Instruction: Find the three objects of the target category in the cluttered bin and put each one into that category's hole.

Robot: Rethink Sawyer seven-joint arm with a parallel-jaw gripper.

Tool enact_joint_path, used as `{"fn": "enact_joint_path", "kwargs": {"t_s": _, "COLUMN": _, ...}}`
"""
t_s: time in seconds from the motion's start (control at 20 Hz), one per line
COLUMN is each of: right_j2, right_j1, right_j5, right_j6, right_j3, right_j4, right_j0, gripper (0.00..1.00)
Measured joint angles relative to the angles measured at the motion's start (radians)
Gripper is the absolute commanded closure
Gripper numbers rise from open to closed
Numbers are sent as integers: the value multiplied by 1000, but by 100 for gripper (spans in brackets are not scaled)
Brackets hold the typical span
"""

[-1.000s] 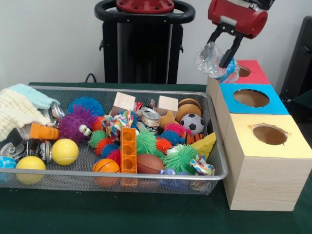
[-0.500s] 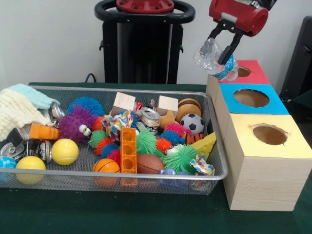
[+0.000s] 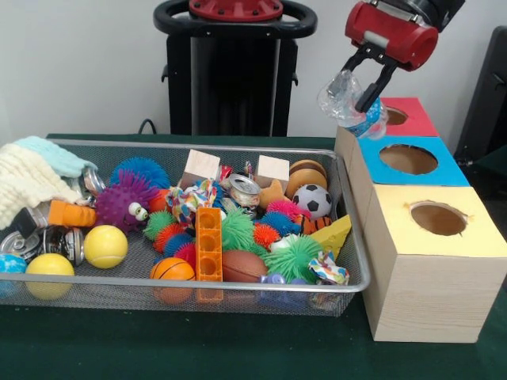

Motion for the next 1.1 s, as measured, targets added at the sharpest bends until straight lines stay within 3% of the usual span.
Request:
{"fn": "enact_joint_path", "kwargs": {"t_s": 0.65, "right_j2": -89, "right_j1": 126, "right_j5": 0, "right_j6": 78, "right_j3": -20, "right_j4": 10, "right_j0": 71, "gripper": 100}}
{"fn": "enact_joint_path", "kwargs": {"t_s": 1.1, "right_j2": -120, "right_j1": 165, "right_j5": 43, "right_j6": 92, "right_j3": -29, "right_j4": 13, "right_j0": 95, "gripper": 100}}
